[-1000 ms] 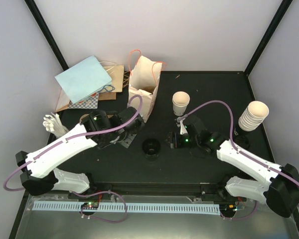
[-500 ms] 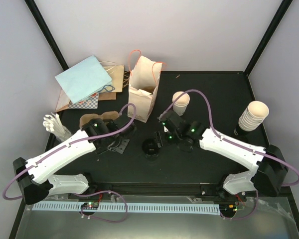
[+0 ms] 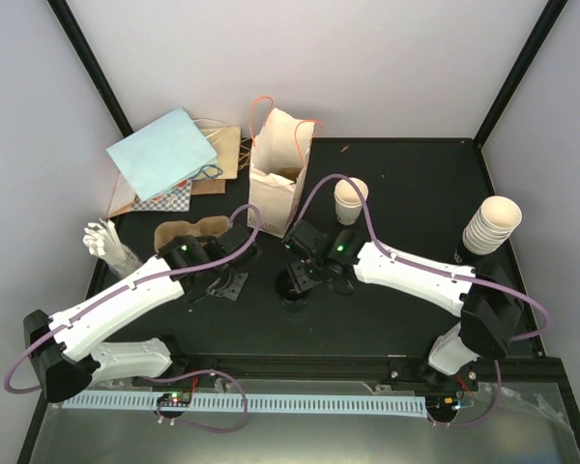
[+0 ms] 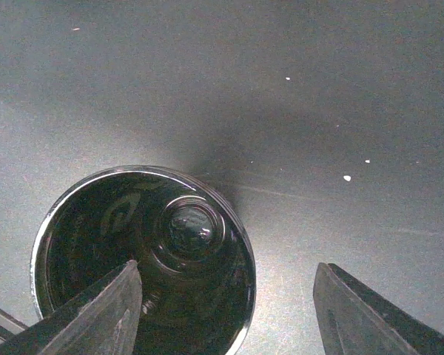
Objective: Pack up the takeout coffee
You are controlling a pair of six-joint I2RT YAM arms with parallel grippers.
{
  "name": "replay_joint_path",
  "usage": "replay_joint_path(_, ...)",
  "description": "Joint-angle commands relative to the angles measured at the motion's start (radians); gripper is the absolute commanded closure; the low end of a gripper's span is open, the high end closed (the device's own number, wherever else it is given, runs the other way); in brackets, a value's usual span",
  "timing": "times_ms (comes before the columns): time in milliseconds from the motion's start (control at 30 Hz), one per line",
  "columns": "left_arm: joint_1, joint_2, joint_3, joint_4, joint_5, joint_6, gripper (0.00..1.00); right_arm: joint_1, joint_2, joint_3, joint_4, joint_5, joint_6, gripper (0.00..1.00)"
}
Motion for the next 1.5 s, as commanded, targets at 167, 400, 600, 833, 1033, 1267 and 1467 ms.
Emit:
replay_joint_path(167, 0.100, -0.087, -0.025, 0.018, -0.004, -0.008, 0.98, 0.031, 0.063, 0.060, -0.053, 0.054, -0.012, 0.35)
replay_joint_path(400, 0.135, -0.097, -0.029, 0.026, 0.016, 0.006, 0.98, 0.047, 0.117, 0.097, -0.097, 0.096, -0.013, 0.41)
replay_joint_path(600, 0.143, -0.098, -0.031, 0.023, 0.025, 0.012, 0.98, 0.053, 0.156, 0.115, -0.126, 0.126, -0.005, 0.58)
replay_joint_path(833, 0.147, -0.100, -0.030, 0.024, 0.029, 0.017, 0.98, 0.052, 0.174, 0.113, -0.119, 0.127, 0.001, 0.66)
replay_joint_path(1033, 0.147, -0.097, -0.029, 0.023, 0.034, 0.019, 0.98, 0.054, 0.180, 0.127, -0.126, 0.134, 0.006, 0.80)
replay_joint_path(1267, 0.147, -0.094, -0.023, 0.025, 0.040, 0.025, 0.98, 0.052, 0.138, 0.131, -0.152, 0.190, 0.014, 0.90)
replay_joint_path(1467, 0.147, -0.063, -0.014, 0.018, 0.053, 0.039, 0.98, 0.040, 0.086, 0.119, -0.168, 0.221, 0.019, 0.96)
